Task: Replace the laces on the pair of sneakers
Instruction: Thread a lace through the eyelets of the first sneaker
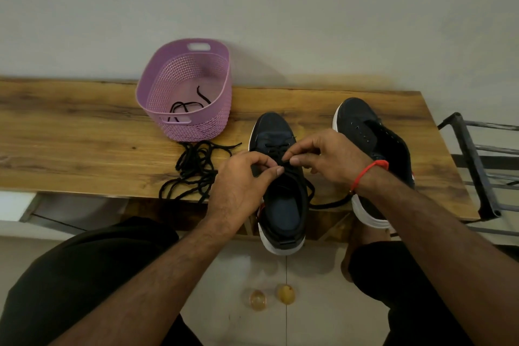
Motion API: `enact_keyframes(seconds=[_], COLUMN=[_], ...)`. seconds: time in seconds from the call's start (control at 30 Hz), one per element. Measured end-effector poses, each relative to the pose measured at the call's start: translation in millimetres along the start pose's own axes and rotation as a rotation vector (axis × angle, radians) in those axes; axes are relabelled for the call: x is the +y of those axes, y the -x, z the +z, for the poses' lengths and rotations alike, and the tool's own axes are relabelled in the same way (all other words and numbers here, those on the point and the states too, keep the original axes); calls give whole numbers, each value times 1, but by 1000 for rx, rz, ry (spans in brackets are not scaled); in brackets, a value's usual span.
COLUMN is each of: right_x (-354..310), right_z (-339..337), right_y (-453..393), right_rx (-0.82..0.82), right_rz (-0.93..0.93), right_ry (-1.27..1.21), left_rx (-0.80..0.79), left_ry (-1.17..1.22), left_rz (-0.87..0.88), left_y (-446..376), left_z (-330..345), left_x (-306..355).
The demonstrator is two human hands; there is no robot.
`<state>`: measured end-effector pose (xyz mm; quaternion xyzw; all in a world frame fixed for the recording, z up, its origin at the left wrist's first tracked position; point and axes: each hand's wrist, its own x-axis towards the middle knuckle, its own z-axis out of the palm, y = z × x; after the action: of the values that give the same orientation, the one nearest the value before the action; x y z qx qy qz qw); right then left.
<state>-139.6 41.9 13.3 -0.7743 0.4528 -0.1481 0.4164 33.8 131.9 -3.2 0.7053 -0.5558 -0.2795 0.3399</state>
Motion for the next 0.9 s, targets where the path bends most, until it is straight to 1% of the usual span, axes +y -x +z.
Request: enact_keyframes(seconds=[0.07,0.13,0.23,0.33,0.37,0.53,0.67,0.83,0.9], right_x=[0,0,-2,-6,-6,1,6,12,14], right_z=[3,7,11,10,11,12,11,8,3], right_y=[0,0,-2,-4,-5,-3,-4,-4,-4], right_rx=[64,92,102,74,65,69,109,3,-43], right_rz=[-4,-7,-32,-54,-47,27,33,57,55], right_ry=[-34,-8,87,183,169,-52,-79,-132,-168], left_rx=[-10,1,32,58,63,58,49,14,3], left_ry=[53,123,226,275,282,294,279,261,153], left_rz=[-28,-52,-105,-134,-136,-138,-135,-118,-65], left_y=[0,0,1,1,1,1,1,2,1], left_z=[1,3,7,11,11,9,7,6,5], left_x=[0,-2,-4,-5,-5,-5,-4,-1,-2])
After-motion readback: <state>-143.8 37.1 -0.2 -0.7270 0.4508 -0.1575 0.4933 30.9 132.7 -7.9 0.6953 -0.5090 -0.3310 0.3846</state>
